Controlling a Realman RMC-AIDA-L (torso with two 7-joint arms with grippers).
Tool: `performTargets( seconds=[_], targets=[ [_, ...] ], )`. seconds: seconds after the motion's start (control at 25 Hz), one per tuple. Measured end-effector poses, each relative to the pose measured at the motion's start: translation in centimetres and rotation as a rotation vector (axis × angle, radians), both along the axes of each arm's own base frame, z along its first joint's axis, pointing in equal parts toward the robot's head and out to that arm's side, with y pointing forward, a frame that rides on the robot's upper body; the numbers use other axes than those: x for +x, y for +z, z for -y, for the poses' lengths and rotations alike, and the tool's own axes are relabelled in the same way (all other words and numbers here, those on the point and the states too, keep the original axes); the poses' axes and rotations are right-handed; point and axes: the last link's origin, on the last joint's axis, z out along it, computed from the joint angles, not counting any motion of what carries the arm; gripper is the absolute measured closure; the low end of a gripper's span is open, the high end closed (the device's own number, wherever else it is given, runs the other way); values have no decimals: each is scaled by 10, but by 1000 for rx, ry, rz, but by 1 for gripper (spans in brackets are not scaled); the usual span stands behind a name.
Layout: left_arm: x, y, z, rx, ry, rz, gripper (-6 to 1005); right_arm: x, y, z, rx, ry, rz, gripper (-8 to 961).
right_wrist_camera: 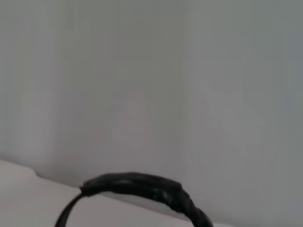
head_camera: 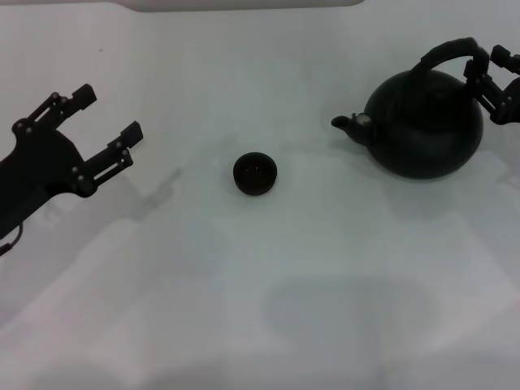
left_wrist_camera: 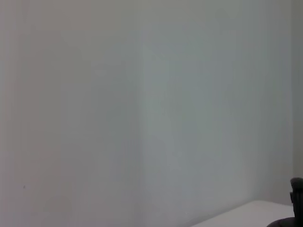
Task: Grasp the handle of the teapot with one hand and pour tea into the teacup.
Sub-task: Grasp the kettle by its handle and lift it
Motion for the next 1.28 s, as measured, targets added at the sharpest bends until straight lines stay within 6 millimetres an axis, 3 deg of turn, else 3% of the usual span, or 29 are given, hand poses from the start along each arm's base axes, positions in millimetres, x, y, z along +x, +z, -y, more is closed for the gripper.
performTargets(
  seconds=[0.32,0.8,1.28],
  targets=[
    [1,0,-2,2,-4,2,199,2,-4,-8,-10,-19,57,692],
    [0,0,-2,2,3,-9,199,-2,-3,-11,11,6,84,810],
    [-36,11,34,91,117,-67,198,-20,3,-18,21,107,90,847]
  ],
)
